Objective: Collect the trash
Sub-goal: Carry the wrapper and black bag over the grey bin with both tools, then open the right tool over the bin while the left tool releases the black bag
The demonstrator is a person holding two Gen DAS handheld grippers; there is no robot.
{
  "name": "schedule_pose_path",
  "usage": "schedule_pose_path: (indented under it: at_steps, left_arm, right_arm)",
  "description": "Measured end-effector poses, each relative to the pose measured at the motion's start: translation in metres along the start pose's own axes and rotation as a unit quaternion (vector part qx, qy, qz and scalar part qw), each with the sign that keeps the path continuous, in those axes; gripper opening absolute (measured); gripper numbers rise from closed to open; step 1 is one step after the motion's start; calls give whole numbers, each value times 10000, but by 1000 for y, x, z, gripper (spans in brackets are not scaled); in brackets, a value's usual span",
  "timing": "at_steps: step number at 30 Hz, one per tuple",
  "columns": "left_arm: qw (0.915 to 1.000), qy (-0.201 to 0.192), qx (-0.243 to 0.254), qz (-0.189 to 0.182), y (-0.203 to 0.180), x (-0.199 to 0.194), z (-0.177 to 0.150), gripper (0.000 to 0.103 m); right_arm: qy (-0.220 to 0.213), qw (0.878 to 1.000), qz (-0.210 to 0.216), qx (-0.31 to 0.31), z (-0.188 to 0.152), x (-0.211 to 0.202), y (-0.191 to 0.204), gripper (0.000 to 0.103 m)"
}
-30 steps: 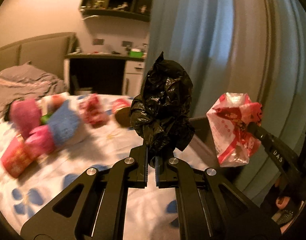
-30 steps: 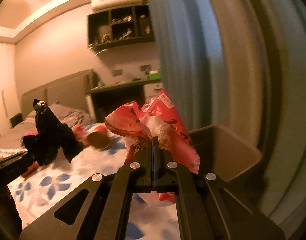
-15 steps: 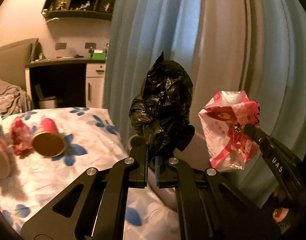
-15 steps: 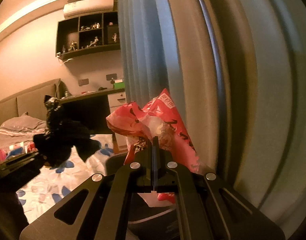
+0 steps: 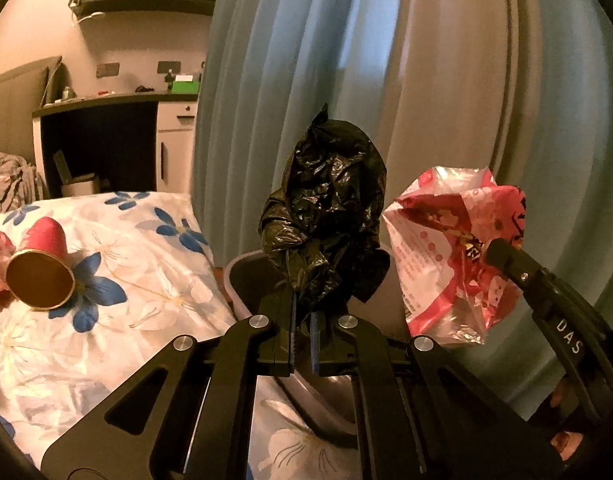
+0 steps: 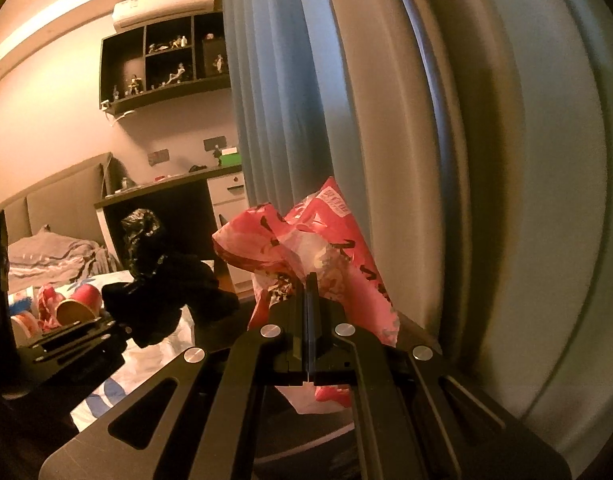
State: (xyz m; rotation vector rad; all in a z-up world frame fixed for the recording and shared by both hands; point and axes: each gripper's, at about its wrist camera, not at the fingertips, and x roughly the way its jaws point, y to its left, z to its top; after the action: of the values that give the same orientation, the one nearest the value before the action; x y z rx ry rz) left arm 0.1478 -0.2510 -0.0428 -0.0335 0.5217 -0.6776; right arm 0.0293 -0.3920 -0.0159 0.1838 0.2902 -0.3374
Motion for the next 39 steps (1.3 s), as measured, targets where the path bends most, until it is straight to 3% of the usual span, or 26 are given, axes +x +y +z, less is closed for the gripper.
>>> schedule_pose_path:
  at_steps: [13, 15, 16, 18, 19, 21, 25, 28, 33, 39]
  left_arm:
    - [9992, 230, -61, -308, -6, 23, -8, 6]
    - [9988, 247, -78, -408, -6, 24, -9, 13]
    - [9984, 257, -138, -483, -4, 25, -9, 22]
    - [9980, 237, -267, -531, 1, 24, -11, 40]
    - [9981, 197, -317, -500, 3, 23, -11, 53]
    - [9978, 114, -428, -491, 11, 19, -11, 59]
    - [9981, 33, -558, -273, 23, 9, -12, 77]
    - [9980, -96, -617, -9, 32, -4, -14, 88]
    - [9965, -206, -640, 491, 49, -31, -19, 95]
    - [9885, -332, -727, 1284, 76, -77, -36, 96]
  right_arm:
    - [106, 9999, -45, 36, 2, 11, -1, 1]
    - [113, 9999, -22, 45, 3, 11, -1, 4]
    - [124, 9999, -6, 49, 4, 11, -1, 7]
    - [121, 9999, -22, 71, 4, 12, -2, 25]
    - [111, 9999, -6, 101, 5, 11, -3, 28]
    - [83, 9999, -27, 104, 5, 10, -5, 30]
    - [24, 9999, -47, 115, 6, 5, -5, 38]
    - [-70, 9999, -16, 153, 6, -3, -4, 55]
    - [-152, 9997, 113, 130, 2, -18, 4, 78]
    - [-80, 9992, 390, 11, -10, -32, 28, 86]
